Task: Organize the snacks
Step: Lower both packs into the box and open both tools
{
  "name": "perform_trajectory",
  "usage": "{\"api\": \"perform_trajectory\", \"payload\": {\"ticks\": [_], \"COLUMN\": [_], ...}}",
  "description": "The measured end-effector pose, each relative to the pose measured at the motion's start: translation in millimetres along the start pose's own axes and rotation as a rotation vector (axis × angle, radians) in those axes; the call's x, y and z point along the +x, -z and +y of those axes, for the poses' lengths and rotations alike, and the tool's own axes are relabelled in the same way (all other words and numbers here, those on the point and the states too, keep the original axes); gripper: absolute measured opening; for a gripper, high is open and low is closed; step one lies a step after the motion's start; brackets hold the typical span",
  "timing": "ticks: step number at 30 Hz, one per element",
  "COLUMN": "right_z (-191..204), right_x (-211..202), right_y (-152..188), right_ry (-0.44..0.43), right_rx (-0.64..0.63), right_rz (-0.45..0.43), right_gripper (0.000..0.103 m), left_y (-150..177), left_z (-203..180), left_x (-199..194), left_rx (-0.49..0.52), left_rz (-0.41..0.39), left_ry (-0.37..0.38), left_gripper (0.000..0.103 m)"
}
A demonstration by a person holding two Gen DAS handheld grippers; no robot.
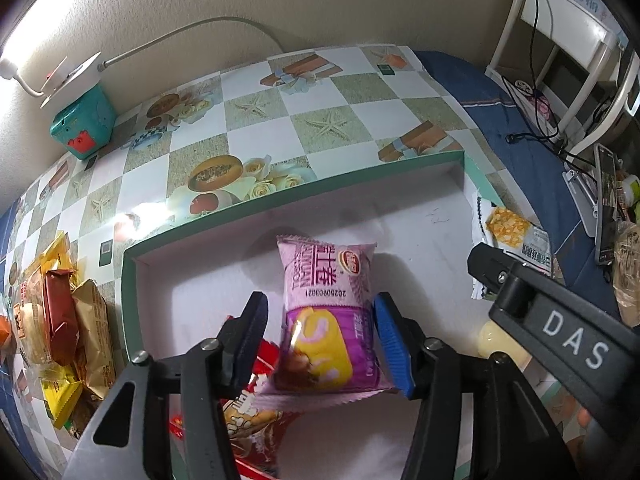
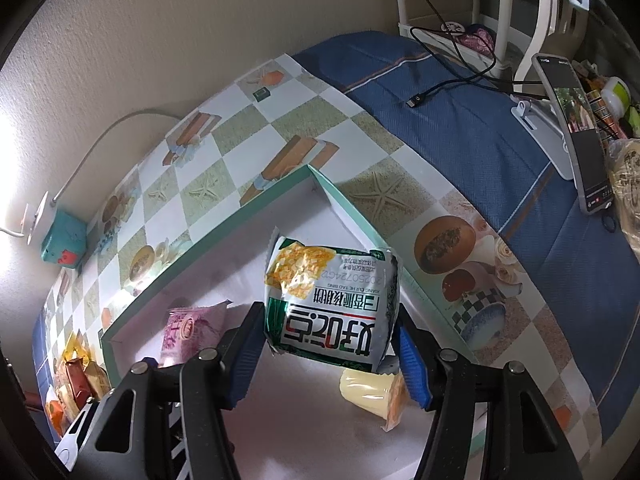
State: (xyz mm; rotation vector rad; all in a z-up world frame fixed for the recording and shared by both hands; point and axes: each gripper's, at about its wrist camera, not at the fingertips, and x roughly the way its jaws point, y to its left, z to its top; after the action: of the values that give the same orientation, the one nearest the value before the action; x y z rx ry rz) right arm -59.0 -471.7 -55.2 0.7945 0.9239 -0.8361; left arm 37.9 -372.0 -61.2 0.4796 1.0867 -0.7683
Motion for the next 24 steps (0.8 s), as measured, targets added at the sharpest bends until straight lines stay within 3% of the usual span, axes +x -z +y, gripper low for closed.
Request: {"api": "perform_trajectory", "payload": {"ticks": [13,24], "right_z": [3,7], "right_x": [3,-31], "right_y": [0,-9], "right_ry": [0.0,-0.01], "right_rx": [-0.022,-0.045], "right_rz": [0.028,-0.045], "right_gripper": [0.07,0.072], "left_y": [-5,-11], "left_z": [3,21], "left_x": [-21,-37], "left_rx": [0.003,-0.045], "left_rz": [-0.012,-0.031], "left_ry": [-0.011,-0.025], "left_gripper": [0.063,0.066]}}
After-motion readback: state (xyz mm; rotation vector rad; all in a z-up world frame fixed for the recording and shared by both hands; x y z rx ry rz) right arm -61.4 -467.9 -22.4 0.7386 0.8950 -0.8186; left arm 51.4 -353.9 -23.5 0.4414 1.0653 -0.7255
